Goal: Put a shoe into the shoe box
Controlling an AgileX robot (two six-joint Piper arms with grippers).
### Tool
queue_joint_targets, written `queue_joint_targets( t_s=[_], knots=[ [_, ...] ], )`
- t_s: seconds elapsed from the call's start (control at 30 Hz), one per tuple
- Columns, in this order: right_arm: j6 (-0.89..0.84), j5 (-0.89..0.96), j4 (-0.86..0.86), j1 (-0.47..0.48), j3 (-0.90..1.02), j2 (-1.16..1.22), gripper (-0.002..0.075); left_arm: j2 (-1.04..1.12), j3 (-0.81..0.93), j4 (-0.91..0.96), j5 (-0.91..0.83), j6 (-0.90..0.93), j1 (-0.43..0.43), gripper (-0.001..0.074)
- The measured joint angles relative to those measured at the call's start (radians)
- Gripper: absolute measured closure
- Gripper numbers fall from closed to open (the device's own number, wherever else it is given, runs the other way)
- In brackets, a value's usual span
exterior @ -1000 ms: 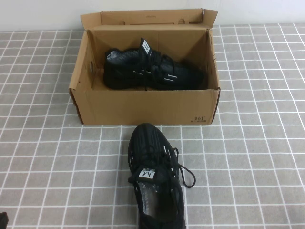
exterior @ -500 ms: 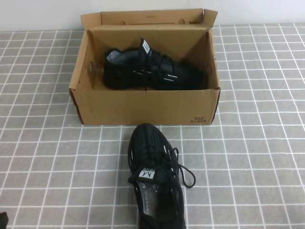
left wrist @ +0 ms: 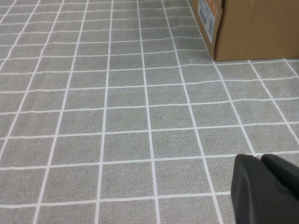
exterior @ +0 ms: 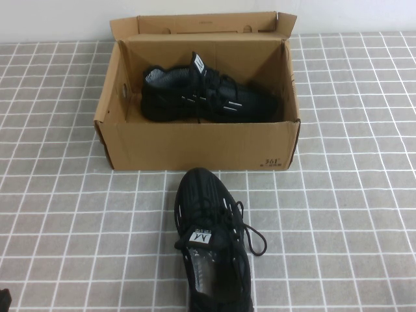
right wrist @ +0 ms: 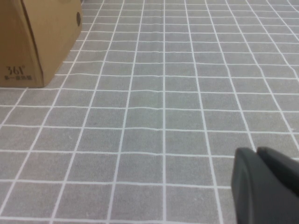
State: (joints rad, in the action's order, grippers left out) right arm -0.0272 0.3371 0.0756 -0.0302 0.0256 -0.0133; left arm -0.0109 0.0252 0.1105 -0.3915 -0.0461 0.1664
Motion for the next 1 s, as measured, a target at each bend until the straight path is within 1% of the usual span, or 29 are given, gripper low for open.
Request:
queue_joint_targets(
  t_s=[0.43, 0.57, 0.73, 1.0],
  knots=[
    [0.0, 0.0, 0.0, 0.0, 0.0, 0.0, 0.074, 0.0, 0.0, 0.0, 0.0, 0.0, 0.0, 0.0736],
    [0.0, -0.013, 0.069, 0.0, 0.0, 0.0, 0.0741, 0.0, 0.0, 0.0, 0.0, 0.0, 0.0, 0.0736],
    [0.0, -0.065, 0.236, 0.0, 0.0, 0.0, 0.0742, 0.0, 0.0, 0.0, 0.0, 0.0, 0.0, 0.0736],
    [0.0, -0.213, 0.68, 0.0, 0.0, 0.0, 0.0742, 0.0, 0.0, 0.0, 0.0, 0.0, 0.0, 0.0736]
  ],
)
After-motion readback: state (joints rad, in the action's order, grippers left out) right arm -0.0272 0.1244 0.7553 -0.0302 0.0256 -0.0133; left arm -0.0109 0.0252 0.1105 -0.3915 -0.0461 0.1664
